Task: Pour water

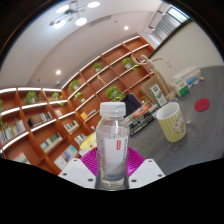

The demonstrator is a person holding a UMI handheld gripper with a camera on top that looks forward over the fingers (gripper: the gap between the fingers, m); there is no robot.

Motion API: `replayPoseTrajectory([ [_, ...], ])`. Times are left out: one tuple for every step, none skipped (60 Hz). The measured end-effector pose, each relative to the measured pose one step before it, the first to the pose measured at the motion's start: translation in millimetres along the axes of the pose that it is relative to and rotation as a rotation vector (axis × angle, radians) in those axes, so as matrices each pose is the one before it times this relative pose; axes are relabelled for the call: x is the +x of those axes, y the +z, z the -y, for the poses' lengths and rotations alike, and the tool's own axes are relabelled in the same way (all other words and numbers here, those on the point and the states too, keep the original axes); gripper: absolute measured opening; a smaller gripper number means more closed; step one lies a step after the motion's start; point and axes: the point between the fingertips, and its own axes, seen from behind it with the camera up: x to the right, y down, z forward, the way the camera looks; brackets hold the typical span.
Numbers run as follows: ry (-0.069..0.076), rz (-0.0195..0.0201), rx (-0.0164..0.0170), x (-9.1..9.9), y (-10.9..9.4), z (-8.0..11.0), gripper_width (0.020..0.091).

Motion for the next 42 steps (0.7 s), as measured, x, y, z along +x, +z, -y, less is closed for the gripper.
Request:
replayPoseTrajectory([
  [0.0645,0.02531,0.01146,5.21,6.87,4.18,0.0356],
  [0.0641,0.01868,0.00706,-0.91,1.68,4.29,0.0355],
  [0.0631,0.01757,0.00716,-1.74,1.66,4.08,0.0356],
  [0.0593,0.01569,0.00932,-1.12,1.71,4.75,0.0358],
  [0.058,0.00715,0.01073,-7.81,-3.74,4.65,0.0358],
  [0.0461,0.01377,0.01395,6.91,7.41,7.0,0.0359],
  [0.0475,0.00162,0.01187,-6.33,-3.13,4.14,0.0358],
  [0.0466,-0.00213,0.01052,-6.5,-2.41,0.48,0.0358],
  [0.0348,0.00746,0.01117,11.71,11.38,8.97,0.0358],
  [0.0367,0.00062,0.00887,1.56,1.33,4.24,0.0358],
  [0.0318,0.00132,0.00744,1.8,1.7,4.07,0.0358],
  [0.0305,0.0014,0.00651,1.05,1.84,3.5,0.0358],
  [0.0308,0.00099,0.00619,1.27,1.33,3.37,0.0358],
  [0.0327,-0.00055,0.00592,1.11,1.34,3.24,0.0359],
  [0.0402,-0.00732,0.00462,-7.16,-8.12,-2.65,0.0357],
  [0.0269,0.00225,0.00565,8.43,16.2,9.92,0.0357],
  [0.0322,-0.00081,0.00294,0.88,1.79,2.43,0.0358],
  [0.0295,0.00014,0.0014,0.38,1.53,2.09,0.0358],
  [0.0265,0.00193,0.00113,0.35,2.04,1.66,0.0358],
  [0.0254,0.00251,0.00099,0.07,2.56,1.71,0.0357],
  [0.0252,0.00249,0.00208,-0.02,2.51,1.98,0.0358],
  [0.033,-0.00083,-0.00144,-5.82,-12.04,-5.37,0.0358],
  [0.0193,0.00389,0.00461,5.77,16.24,7.08,0.0357],
  [0.0249,0.00103,0.00062,-0.19,3.05,0.89,0.0358],
  [0.0239,0.00154,0.00021,-0.29,2.28,0.82,0.0358],
  [0.0236,0.00323,0.00072,-0.45,2.41,0.81,0.0357],
  [0.0245,0.00376,0.00225,-0.5,2.53,1.4,0.0357],
  [0.0255,0.00397,0.00234,-0.63,2.28,1.73,0.0361],
  [0.0285,0.0014,0.00019,-4.37,-7.54,-1.35,0.0359],
  [0.0256,0.00425,0.00366,0.08,7.22,3.49,0.0358],
  [0.0243,0.00655,0.00274,-1.84,1.24,1.78,0.0359],
  [0.0227,0.00919,0.00308,-2.57,1.07,1.64,0.0359],
  [0.0227,0.00962,0.00328,-2.56,0.74,1.52,0.0358],
  [0.0241,0.009,0.002,-2.65,0.94,1.21,0.0359],
  [0.0261,0.00825,0.00024,-2.35,0.71,0.76,0.0358],
  [0.0287,0.00431,-0.00187,-4.31,-3.64,-1.36,0.0357],
  [0.0256,0.00657,-0.00127,-0.13,6.29,1.96,0.0357],
  [0.0255,0.00608,0.00008,-1.55,1.79,0.83,0.0357],
  [0.0223,0.00548,-0.00034,-1.8,1.33,0.62,0.0357],
  [0.0204,0.00584,-0.00205,-1.83,1.21,0.12,0.0358],
  [0.02,0.00503,-0.00294,-1.22,1.24,-0.1,0.0358],
  [0.0214,0.00451,-0.00112,-1.48,1.01,0.2,0.0359],
])
